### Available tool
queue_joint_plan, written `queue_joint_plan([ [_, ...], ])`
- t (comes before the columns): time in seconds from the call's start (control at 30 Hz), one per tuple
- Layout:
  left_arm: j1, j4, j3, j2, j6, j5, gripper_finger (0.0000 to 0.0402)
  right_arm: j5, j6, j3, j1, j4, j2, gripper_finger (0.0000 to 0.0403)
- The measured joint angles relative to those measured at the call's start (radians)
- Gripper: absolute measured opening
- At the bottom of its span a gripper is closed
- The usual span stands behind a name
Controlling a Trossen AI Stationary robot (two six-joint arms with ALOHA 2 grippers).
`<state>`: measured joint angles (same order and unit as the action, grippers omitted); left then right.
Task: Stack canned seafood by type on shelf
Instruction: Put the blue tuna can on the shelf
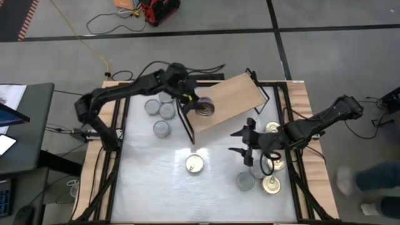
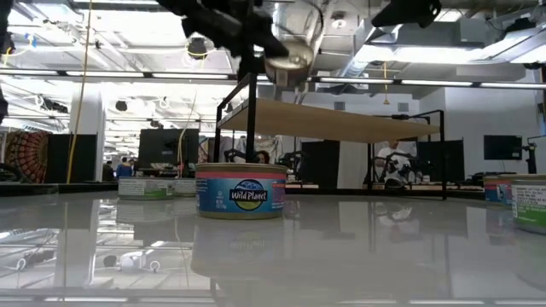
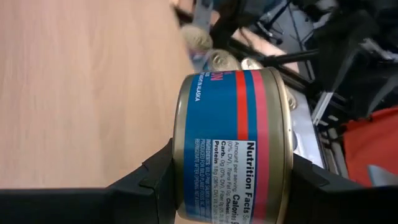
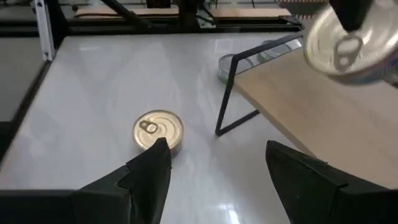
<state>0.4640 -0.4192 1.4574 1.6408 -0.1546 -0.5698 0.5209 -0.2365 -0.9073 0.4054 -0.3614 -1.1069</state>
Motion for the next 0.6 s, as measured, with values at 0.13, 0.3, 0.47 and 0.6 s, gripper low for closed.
queue_joint_plan([
  [0.13, 0.024, -0.029, 0.031, 0.068, -0.017, -0.092, 0.0182, 0.001, 0.002, 0.015, -0.028, 0.005, -0.005, 0.0285],
  [0.3, 0.033, -0.064, 0.04, 0.097, -0.005, -0.141, 0.0182, 0.003, 0.021, 0.032, -0.042, 0.031, -0.004, 0.0285],
  [0.47, 0.047, -0.169, 0.041, 0.091, 0.045, -0.109, 0.019, 0.003, 0.036, 0.034, -0.042, 0.063, -0.004, 0.0285],
  [0.6, 0.044, -0.246, 0.042, 0.082, 0.106, -0.072, 0.0217, 0.003, 0.037, 0.034, -0.042, 0.07, -0.004, 0.0285],
])
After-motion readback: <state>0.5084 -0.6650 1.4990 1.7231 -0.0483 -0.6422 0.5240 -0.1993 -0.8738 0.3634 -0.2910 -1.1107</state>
